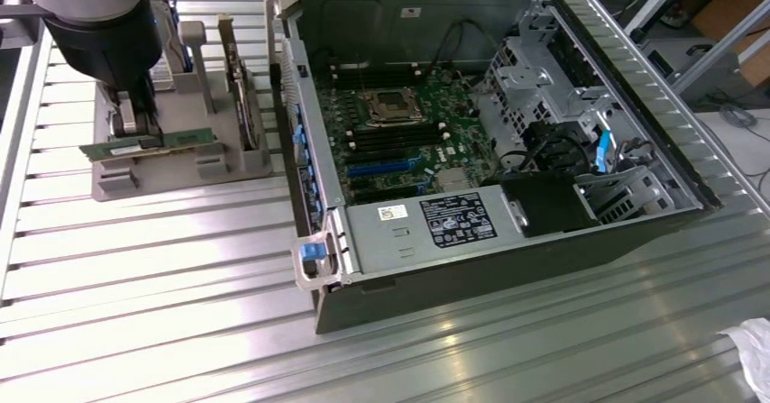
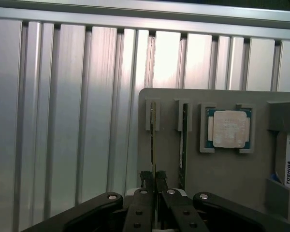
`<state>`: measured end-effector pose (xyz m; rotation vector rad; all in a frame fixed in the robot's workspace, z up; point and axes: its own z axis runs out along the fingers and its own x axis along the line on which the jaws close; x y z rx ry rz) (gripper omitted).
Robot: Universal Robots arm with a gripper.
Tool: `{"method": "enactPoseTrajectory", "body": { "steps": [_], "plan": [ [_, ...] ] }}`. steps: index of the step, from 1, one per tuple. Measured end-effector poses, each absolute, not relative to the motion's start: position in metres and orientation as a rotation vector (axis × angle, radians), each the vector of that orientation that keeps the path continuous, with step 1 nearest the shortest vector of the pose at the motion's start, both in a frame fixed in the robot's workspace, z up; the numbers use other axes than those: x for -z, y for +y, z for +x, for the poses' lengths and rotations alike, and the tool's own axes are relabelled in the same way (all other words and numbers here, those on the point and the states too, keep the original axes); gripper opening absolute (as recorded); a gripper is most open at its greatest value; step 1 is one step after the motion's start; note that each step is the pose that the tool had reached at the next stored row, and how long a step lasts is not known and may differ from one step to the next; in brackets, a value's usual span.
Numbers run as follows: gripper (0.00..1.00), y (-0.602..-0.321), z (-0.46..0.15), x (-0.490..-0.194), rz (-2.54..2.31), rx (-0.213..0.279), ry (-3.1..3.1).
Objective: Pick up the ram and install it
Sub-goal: 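Pick up the ram and move it above insertion slot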
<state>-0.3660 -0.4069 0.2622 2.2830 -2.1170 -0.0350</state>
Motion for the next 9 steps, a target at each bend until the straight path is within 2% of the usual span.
{"method": "enactPoseTrajectory", "body": {
  "steps": [9],
  "plan": [
    [0.13,-0.4069,-0.3659,-0.2672,2.283,0.035,-2.117]
  ]
}}
